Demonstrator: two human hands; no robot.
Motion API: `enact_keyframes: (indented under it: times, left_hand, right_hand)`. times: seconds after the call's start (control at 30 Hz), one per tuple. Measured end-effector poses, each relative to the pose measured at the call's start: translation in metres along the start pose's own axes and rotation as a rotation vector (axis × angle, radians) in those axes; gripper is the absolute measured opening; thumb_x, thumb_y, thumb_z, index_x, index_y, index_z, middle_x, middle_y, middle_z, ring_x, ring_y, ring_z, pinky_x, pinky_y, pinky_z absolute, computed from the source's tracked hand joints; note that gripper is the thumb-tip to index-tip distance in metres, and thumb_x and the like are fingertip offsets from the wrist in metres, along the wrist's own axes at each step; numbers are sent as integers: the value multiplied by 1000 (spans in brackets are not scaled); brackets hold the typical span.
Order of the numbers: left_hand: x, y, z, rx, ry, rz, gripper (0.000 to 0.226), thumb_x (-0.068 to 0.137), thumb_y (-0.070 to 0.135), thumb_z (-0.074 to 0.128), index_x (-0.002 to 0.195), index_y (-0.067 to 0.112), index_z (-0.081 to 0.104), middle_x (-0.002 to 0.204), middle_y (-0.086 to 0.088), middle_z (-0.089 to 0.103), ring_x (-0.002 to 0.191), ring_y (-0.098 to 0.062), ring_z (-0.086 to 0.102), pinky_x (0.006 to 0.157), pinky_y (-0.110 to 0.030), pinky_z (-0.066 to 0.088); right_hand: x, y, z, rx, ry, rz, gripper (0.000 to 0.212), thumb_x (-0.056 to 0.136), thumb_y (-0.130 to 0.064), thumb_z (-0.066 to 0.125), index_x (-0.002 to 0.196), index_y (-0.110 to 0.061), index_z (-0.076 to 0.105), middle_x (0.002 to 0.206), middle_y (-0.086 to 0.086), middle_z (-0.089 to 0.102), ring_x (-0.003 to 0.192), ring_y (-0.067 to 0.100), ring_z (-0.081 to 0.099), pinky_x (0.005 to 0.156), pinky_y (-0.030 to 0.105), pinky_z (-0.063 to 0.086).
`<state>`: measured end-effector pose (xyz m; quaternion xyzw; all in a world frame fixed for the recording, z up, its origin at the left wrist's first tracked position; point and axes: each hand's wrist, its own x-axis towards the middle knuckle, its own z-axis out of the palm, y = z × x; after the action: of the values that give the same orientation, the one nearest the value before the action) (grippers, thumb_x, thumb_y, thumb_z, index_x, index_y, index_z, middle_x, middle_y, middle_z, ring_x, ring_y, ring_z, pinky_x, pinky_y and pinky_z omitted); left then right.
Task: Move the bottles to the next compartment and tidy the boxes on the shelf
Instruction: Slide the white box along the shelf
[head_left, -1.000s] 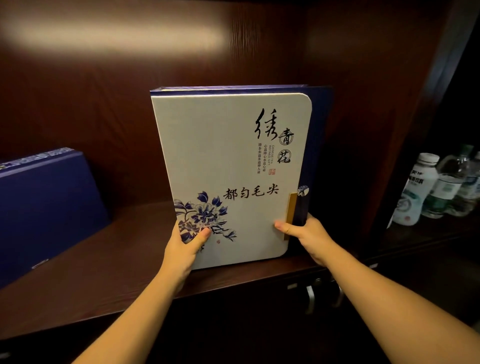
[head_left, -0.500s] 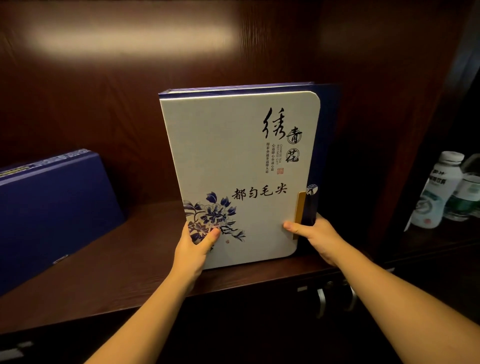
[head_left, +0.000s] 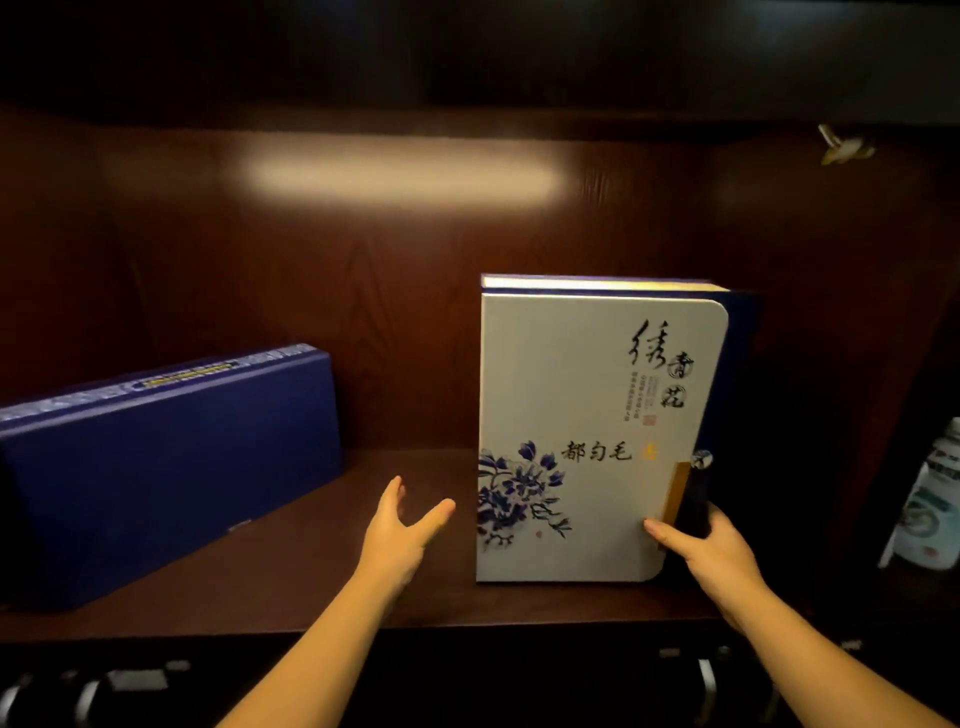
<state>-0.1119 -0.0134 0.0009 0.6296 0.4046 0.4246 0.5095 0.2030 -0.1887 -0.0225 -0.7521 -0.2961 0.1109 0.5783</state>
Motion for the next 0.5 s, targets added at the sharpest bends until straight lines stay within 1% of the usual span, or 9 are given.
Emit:
enact_keyframes:
  times: [0.07, 0.13, 0.17, 0.23, 0.33, 0.43, 0.5]
  left_hand:
    - [1, 4, -38, -30, 25, 9, 99, 71, 49, 74, 149, 22, 21, 154, -3, 29, 138, -22, 32, 105, -37, 31]
    - [-1, 5, -80, -36, 45, 21, 98, 71, 49, 74, 149, 21, 21, 154, -3, 30, 138, -22, 32, 105, -39, 32]
    - [-2, 5, -103, -30, 56, 29, 98, 71, 49, 74, 149, 21, 22, 154, -4, 30, 138, -23, 32, 105, -40, 32]
    - [-5, 4, -146, -7, 88, 38, 97, 71, 48, 74, 148, 20, 23, 154, -5, 31, 137, -24, 33, 104, -40, 33]
    - [-13, 3, -212, 43, 160, 60, 93, 71, 51, 73, 147, 20, 28, 150, -6, 37, 133, -24, 39, 99, -38, 37]
    - [-21, -1, -269, 95, 245, 84, 87, 71, 53, 72, 142, 20, 35, 142, -8, 45, 124, -24, 46, 93, -38, 42]
    - [-23, -6, -304, 107, 310, 85, 82, 72, 50, 73, 139, 19, 39, 136, -10, 48, 118, -24, 49, 89, -37, 43]
  right_hand:
    - [-16, -7, 6, -72, 92, 60, 87, 69, -49, 81, 141, -19, 44, 135, 8, 57, 118, 33, 56, 96, 52, 47]
    - [-39, -20, 22, -120, 173, 142, 98, 70, -54, 78, 148, -15, 32, 145, 13, 48, 125, 38, 49, 99, 57, 43]
    - [-53, -28, 33, -137, 207, 166, 100, 72, -55, 76, 150, -14, 29, 147, 14, 45, 126, 39, 48, 100, 57, 42]
    - [-79, -48, 57, -146, 223, 206, 99, 73, -58, 73, 150, -13, 29, 148, 13, 44, 125, 39, 49, 98, 54, 42]
    - [-121, -84, 102, -101, 148, 238, 91, 76, -60, 69, 147, -15, 34, 142, 11, 50, 119, 37, 52, 91, 47, 40]
    - [-158, -116, 155, -51, 47, 169, 78, 79, -57, 68, 140, -14, 46, 129, 10, 60, 112, 34, 56, 91, 45, 42]
    - [-175, -138, 195, -26, -36, 119, 73, 79, -54, 70, 136, -13, 50, 121, 8, 62, 106, 31, 58, 90, 43, 44]
